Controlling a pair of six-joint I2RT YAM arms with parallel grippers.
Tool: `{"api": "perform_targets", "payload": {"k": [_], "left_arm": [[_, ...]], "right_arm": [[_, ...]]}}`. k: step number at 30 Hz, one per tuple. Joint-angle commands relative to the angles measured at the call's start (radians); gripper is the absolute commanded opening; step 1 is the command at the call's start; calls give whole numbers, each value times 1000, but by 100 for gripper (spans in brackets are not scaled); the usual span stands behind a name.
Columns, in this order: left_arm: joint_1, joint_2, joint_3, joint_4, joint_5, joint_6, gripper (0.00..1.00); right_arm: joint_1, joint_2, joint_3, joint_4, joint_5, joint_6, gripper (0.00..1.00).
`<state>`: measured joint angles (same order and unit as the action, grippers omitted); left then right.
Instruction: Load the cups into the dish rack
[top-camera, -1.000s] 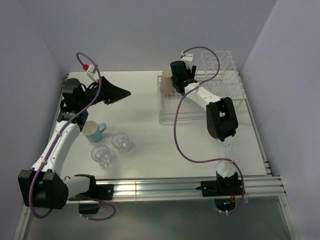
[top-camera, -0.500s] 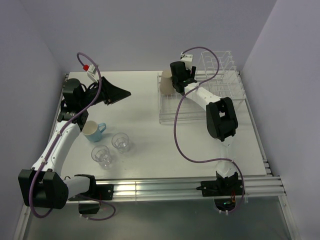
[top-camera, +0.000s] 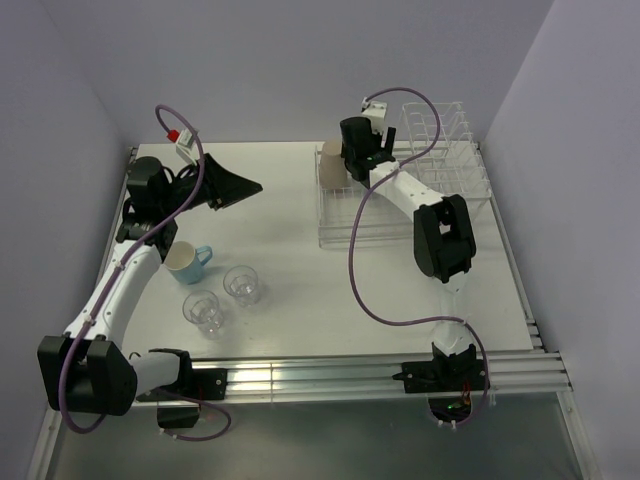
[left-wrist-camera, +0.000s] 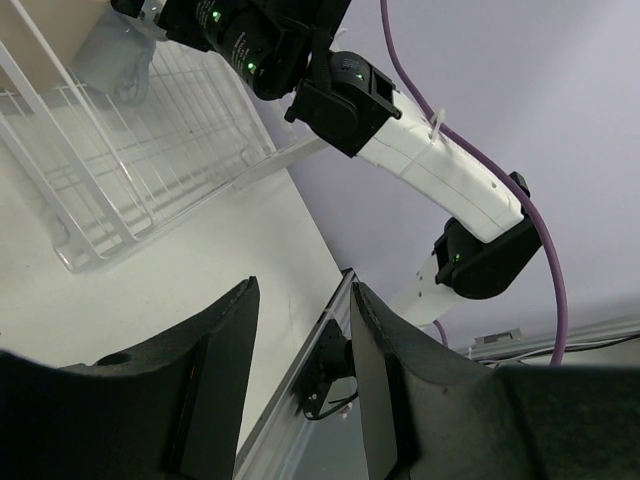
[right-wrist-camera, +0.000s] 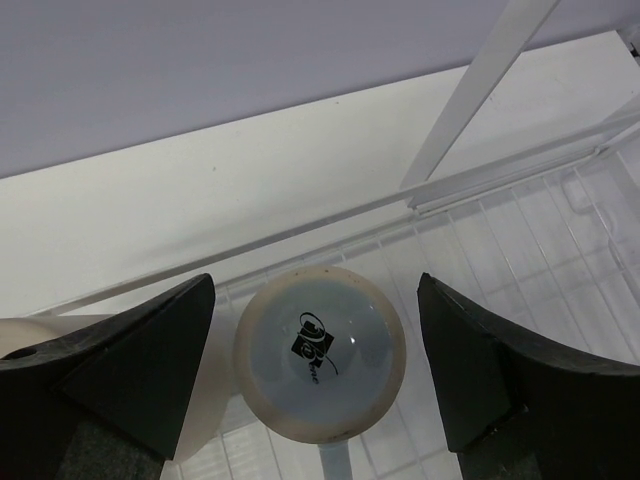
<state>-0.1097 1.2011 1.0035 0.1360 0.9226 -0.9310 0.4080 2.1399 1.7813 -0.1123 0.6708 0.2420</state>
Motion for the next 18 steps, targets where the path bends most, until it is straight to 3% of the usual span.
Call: {"api": "perform_targets", "payload": {"k": [1, 3, 13, 16, 18], "left_arm": [[2, 0, 7, 7, 12, 32, 48], [4, 3, 10, 2, 12, 38, 48], [2, 25, 29, -22, 2, 53, 49], [1, 25, 47, -74, -25, 87, 49], [-5, 18, 67, -197, -117, 128, 49]], "right_arm": [[8, -70, 35, 5, 35, 10, 90], [8, -77, 36, -3, 38, 17, 94], [8, -167, 0, -44, 75, 49, 95], [6, -204, -20, -59, 79, 63, 95], [6, -239, -36, -82, 70, 78, 95]]}}
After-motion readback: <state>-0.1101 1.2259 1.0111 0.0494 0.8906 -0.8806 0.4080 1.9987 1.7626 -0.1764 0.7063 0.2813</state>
